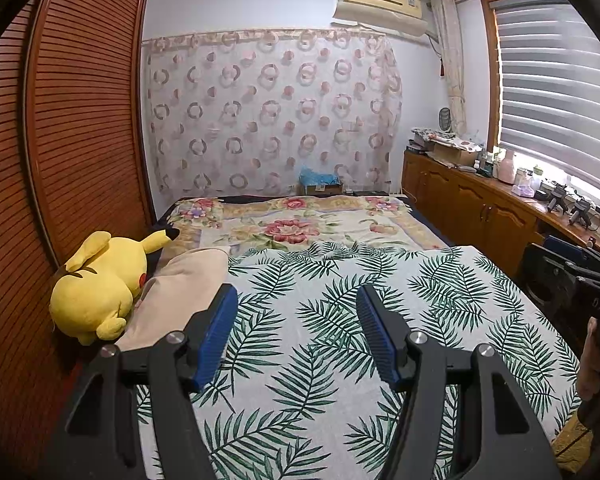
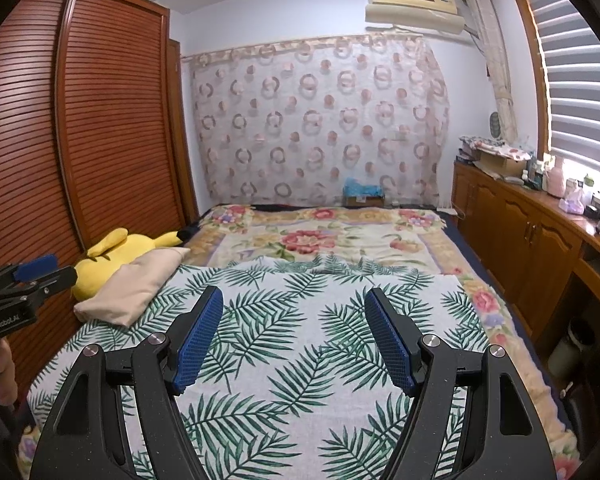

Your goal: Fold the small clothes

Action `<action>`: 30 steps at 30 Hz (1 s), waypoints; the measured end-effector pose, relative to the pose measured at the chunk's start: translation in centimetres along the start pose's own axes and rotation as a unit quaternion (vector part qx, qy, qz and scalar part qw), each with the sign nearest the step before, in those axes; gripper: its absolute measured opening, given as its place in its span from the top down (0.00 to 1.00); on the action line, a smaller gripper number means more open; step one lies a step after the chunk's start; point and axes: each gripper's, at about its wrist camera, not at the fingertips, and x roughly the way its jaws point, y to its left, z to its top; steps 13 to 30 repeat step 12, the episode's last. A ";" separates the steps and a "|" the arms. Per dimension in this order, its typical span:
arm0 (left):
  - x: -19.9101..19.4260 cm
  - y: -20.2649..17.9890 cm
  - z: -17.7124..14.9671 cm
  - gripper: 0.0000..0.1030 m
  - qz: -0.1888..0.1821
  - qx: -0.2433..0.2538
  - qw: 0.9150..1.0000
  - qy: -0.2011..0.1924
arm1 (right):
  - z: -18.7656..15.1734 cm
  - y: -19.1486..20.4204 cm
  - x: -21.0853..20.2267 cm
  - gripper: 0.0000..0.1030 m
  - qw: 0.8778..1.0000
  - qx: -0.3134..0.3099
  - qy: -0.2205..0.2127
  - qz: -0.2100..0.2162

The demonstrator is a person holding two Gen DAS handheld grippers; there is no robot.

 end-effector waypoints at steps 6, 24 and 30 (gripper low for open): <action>0.0 0.0 0.0 0.40 0.001 0.000 1.000 0.000 | 0.0 -0.1 0.0 0.27 1.000 0.001 -0.001 -0.001; 0.0 0.0 0.0 0.40 0.000 0.000 1.000 0.000 | 0.0 -0.4 0.0 0.27 1.000 0.002 -0.001 -0.003; 0.0 0.0 0.0 0.40 0.000 0.000 1.000 0.000 | 0.0 -0.4 0.0 0.27 1.000 0.002 -0.001 -0.003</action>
